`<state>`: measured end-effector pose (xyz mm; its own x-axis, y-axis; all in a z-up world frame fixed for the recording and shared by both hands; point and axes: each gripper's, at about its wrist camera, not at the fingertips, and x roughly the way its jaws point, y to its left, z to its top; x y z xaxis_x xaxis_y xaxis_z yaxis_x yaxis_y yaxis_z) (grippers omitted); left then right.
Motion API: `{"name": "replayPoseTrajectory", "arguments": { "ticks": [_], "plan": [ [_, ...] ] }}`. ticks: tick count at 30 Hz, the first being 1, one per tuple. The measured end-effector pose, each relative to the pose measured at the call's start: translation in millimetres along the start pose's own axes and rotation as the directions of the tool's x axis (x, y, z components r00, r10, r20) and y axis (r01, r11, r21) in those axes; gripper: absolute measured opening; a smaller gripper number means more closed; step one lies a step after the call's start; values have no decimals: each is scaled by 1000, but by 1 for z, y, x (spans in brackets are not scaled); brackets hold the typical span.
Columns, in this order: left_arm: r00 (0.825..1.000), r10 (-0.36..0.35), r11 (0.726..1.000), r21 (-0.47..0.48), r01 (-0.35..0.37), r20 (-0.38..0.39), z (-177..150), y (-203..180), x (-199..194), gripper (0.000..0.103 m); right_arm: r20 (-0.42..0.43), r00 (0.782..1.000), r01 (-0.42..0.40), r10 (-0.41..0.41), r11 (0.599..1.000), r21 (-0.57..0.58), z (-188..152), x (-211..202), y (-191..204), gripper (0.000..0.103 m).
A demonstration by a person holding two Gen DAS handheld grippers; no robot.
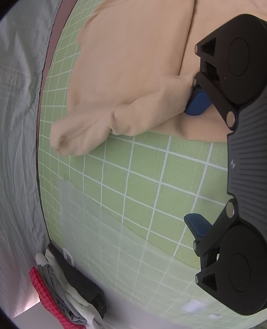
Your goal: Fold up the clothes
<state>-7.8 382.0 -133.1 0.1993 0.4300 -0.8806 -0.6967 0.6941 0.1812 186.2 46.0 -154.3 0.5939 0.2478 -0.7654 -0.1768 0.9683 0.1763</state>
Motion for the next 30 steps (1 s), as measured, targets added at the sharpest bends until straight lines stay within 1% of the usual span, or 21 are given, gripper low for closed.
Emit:
{"name": "replayPoseTrajectory", "arguments": {
  "ticks": [1,2,3,4,6,7,10,11,12,14,15,19,20,21,22,24,25,27,29,30],
  "plan": [
    [1000,2,1000,-6,-2,-1,0,0,0,102,0,1000,7,-7,1000,-15,1,1,2,40],
    [1000,5,1000,-12,-5,-2,-1,1,0,102,1,1000,14,-14,999,-31,3,3,4,37],
    [1000,8,1000,-13,-8,-3,-1,0,0,102,1,1000,20,-20,999,-46,4,4,5,23],
    [1000,13,1000,-8,-13,0,-1,-1,0,102,1,1000,27,-27,998,-61,5,5,7,14],
    [1000,22,1000,-1,-22,6,-1,-2,-1,103,18,999,35,-34,996,-87,8,3,9,2],
    [1000,23,1000,-1,-23,9,-2,-3,-1,103,34,999,37,-34,995,-97,10,-1,10,2],
    [1000,16,1000,-10,-16,10,-2,-1,0,103,123,991,55,-46,996,-73,21,-25,5,2],
    [1000,13,1000,-13,-13,11,-2,0,0,103,159,986,67,-56,996,-60,26,-35,2,2],
    [1000,11,1000,-15,-11,11,-2,0,0,103,190,977,108,-97,993,-50,30,-41,-3,2],
    [1000,6,1000,-19,-6,12,-2,2,1,103,250,952,190,-178,981,-24,37,-52,-12,2],
    [1000,5,1000,-20,-5,12,-2,1,0,103,248,946,216,-207,976,-9,39,-52,-20,2],
    [1000,-12,1000,-22,12,-10,3,4,0,102,154,962,228,-227,974,11,39,-32,-42,4],
    [1000,-20,999,-28,20,-15,5,6,-1,102,145,960,242,-240,970,3,36,-29,-43,4],
    [1000,-30,998,-49,29,-7,7,9,-3,102,138,960,244,-243,970,12,33,-29,-43,11],
    [999,-40,997,-69,40,1,10,13,-5,101,131,960,246,-246,969,22,31,-29,-44,25],
    [997,-80,990,-117,82,23,18,21,-10,100,122,962,240,-245,969,54,26,-30,-45,37],
    [995,-99,985,-142,103,34,24,25,-10,99,116,965,231,-237,971,58,23,-31,-43,37],
    [988,-146,971,-185,154,53,36,28,-9,93,103,969,223,-226,974,36,17,-31,-37,37],
    [974,-218,948,-223,226,61,50,22,-2,86,73,975,207,-208,978,21,7,-26,-30,38],
    [965,-253,935,-241,261,63,58,20,4,79,52,979,194,-195,981,21,2,-21,-28,39]
  ]
}}
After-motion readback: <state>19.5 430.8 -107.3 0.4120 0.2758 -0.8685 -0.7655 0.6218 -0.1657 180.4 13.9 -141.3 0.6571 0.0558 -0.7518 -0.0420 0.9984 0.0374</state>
